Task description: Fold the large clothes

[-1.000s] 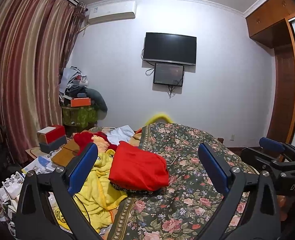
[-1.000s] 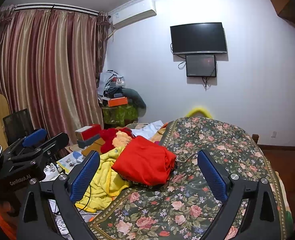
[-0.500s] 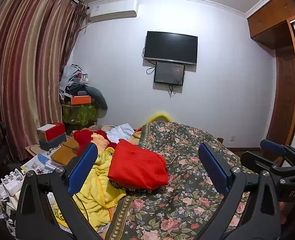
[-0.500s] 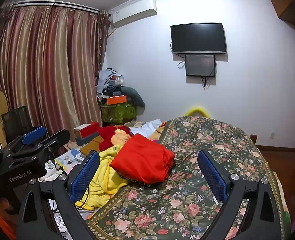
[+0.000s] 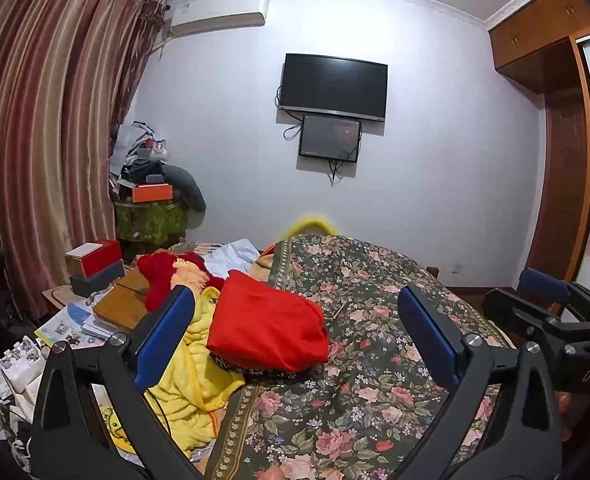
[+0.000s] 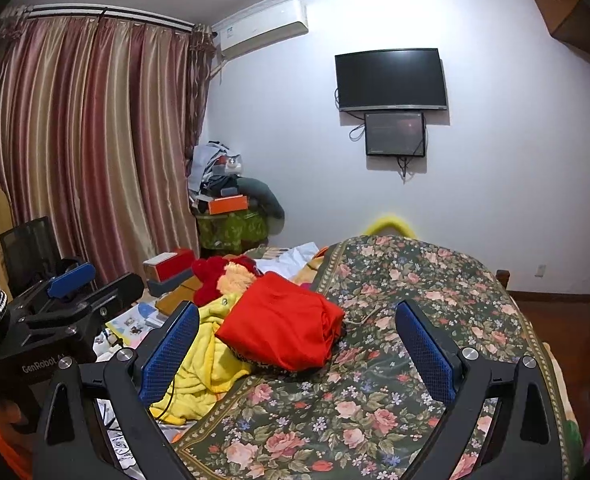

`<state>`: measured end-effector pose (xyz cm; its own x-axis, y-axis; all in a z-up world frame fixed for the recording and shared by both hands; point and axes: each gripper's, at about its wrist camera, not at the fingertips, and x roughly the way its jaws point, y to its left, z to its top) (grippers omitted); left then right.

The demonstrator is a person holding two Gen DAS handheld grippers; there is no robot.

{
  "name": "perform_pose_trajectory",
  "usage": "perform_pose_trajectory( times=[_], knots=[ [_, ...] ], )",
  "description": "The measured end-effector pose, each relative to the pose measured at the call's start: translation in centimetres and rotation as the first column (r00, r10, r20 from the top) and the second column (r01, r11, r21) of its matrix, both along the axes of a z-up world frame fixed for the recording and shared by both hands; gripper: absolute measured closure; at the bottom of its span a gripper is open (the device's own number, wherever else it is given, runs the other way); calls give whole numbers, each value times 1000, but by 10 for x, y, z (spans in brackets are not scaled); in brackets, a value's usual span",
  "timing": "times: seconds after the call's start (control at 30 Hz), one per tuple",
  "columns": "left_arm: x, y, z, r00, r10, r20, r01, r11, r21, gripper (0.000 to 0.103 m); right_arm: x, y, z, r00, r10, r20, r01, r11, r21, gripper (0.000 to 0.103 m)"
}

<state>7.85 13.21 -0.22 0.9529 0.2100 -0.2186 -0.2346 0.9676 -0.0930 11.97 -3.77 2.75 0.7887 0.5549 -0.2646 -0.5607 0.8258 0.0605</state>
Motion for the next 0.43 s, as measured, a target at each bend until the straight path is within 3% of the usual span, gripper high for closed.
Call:
perform_pose_trajectory(
  times=[0.43],
  knots=[
    [4, -6, -3, 1000, -25, -17, 26, 999, 22, 0, 4, 2, -2, 999, -33, -8, 33, 999, 20, 5]
  ],
)
